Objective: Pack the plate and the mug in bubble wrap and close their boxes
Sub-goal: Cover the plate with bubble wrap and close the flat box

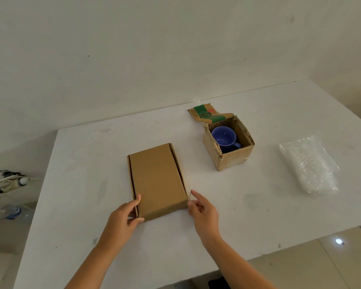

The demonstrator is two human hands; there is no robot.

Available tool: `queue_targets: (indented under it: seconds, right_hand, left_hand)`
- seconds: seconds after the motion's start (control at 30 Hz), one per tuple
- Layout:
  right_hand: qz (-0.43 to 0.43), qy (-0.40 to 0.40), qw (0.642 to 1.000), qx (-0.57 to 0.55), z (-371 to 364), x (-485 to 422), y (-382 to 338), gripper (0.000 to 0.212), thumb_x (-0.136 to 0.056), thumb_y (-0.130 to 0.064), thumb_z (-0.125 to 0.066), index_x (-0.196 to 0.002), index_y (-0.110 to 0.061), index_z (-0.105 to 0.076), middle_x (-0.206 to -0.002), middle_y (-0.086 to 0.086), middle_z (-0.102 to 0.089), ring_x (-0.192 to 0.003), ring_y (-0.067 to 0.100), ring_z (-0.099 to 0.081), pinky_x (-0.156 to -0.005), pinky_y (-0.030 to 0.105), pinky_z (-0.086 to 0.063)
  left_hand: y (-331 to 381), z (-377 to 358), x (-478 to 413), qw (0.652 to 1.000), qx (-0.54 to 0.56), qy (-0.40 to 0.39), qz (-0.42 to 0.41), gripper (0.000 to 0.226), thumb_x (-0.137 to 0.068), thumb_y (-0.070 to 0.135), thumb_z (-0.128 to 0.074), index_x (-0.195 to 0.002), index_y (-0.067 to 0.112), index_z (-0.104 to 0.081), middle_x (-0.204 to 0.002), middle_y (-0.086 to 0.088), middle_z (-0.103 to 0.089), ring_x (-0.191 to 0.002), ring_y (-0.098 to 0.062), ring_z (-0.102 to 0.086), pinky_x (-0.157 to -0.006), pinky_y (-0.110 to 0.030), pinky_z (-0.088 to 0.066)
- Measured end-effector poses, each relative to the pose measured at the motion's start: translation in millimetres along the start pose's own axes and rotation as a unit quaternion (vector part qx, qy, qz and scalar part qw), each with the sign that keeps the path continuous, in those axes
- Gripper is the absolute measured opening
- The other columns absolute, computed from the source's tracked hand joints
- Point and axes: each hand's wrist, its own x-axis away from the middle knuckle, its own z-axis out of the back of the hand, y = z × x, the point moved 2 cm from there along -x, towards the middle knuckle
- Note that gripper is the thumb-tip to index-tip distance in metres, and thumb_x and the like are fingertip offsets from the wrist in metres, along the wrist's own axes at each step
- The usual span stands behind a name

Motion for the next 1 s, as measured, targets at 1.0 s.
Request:
queue_targets:
  seconds: [1.0]
  right_hand:
    - [-0.017,0.05,0.998,0.034,-2.6,18.7,3.0,0.012,-0.085,-0.003,-0.064,-0.095,-0.009,-0.069,-0.094,-0.01,-0.068,-0.085,0.005,-0.066,-0.081,0.02,-0.056]
  left_hand:
    - [-1.6,2.5,0.0,1.0,-0.004,-0.005,-0.01,0.067,-0.074,0.007,-0.075,-0.133,0.021,-0.047,-0.093,-0.004,-0.063,-0.085,-0.013,-0.063,-0.073,0.003,-0.041]
